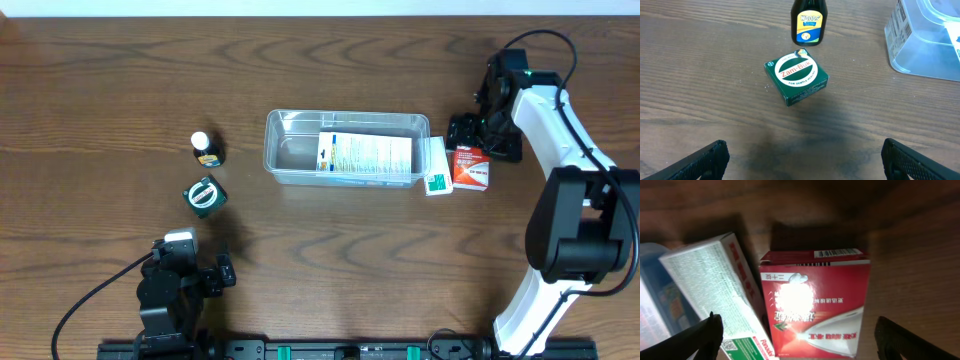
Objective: Pack container
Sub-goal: 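Grasp the red-and-white medicine box with the right gripper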
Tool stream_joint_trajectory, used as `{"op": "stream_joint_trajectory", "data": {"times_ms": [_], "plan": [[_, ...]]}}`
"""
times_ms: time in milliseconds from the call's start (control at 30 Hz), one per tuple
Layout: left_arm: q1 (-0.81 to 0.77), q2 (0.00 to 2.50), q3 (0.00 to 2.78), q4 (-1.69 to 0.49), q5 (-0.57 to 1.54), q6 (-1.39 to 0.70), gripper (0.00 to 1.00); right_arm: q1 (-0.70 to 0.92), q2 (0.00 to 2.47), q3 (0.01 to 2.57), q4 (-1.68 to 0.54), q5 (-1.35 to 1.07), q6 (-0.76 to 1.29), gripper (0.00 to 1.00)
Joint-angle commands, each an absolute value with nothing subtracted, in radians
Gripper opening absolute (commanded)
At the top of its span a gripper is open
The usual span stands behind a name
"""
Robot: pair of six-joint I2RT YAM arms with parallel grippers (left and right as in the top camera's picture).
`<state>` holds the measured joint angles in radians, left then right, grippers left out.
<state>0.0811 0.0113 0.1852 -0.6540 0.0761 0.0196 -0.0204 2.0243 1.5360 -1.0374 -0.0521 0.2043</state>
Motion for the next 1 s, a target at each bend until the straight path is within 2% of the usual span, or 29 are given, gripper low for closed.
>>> {"op": "stream_joint_trajectory", "data": {"times_ms": [0, 200, 567, 733, 967], "plan": [[0.08, 0.009, 0.187, -0.654, 0.083, 0.022, 0.98, -0.024, 2.072, 1.53, -1.04, -0.057, 0.191, 0.9], [0.08, 0.009, 0.187, -0.654, 0.083, 0.022, 0.98, -0.051, 2.097, 1.528, -1.04, -0.049, 0.213, 0.82], [0.08, 0.009, 0.187, -0.654, 0.083, 0.022, 0.98, -0.058, 2.097, 1.44, -0.97, -0.049, 0.212, 0.8], [0.08, 0.009, 0.187, -0.654, 0.083, 0.022, 0.98, -0.06, 2.097, 1.396, -0.919, -0.049, 0.212, 0.69], [0.08, 0.009, 0.187, -0.654, 0.083, 0.022, 0.98, -0.059, 2.046, 1.411, -0.911, -0.049, 0.211, 0.65]]}}
